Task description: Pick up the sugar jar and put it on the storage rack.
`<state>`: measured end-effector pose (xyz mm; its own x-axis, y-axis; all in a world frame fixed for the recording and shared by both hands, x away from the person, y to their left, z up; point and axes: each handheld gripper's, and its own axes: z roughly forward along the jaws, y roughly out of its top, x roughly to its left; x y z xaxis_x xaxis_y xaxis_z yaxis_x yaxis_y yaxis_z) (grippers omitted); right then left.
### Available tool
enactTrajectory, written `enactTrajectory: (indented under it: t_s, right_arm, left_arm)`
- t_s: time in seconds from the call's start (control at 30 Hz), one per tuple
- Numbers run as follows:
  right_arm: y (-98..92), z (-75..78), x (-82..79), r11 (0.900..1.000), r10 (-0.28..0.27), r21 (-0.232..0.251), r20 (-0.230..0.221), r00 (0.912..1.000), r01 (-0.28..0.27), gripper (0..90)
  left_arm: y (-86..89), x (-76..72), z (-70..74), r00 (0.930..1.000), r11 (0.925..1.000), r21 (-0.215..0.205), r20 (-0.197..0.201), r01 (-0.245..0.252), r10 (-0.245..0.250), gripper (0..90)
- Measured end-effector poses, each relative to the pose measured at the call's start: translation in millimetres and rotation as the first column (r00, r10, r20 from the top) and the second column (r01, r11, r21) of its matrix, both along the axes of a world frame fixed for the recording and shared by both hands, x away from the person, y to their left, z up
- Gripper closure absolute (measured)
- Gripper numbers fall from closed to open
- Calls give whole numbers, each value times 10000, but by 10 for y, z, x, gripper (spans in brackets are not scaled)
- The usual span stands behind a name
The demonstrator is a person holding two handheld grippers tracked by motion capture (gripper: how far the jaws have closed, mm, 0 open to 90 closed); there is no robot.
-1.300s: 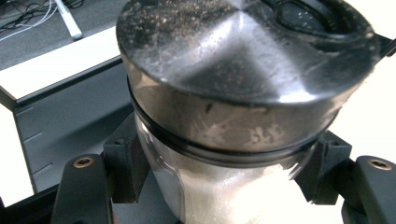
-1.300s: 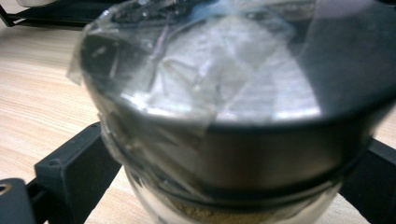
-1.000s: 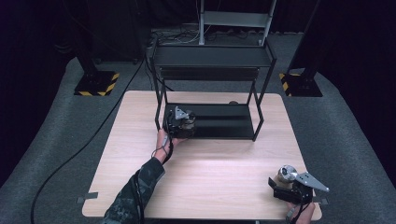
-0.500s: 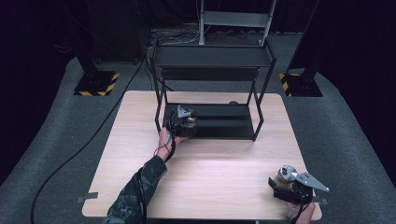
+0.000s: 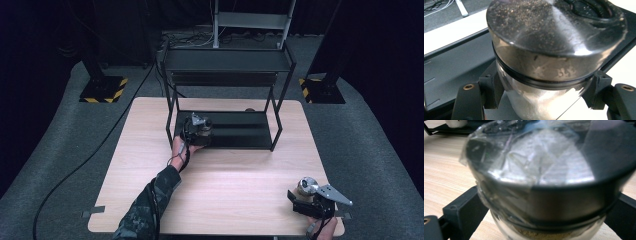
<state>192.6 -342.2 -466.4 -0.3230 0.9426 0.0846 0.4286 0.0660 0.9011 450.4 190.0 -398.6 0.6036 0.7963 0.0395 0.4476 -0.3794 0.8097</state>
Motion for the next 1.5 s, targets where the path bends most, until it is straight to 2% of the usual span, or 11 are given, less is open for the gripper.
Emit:
enactTrajectory:
  t_s: [1.03,1.5]
  right_arm:
    - [-1,1,2,10000,4,8,-11,10000,-4,11]
    - [-2,-1,0,10000,10,3,4,10000,-10,12]
  left_arm:
    - [-219,168,-25,9998,9998,42,-26,177,-177,301]
    - [-364,235,-38,9991,9990,145,-73,412,-411,301]
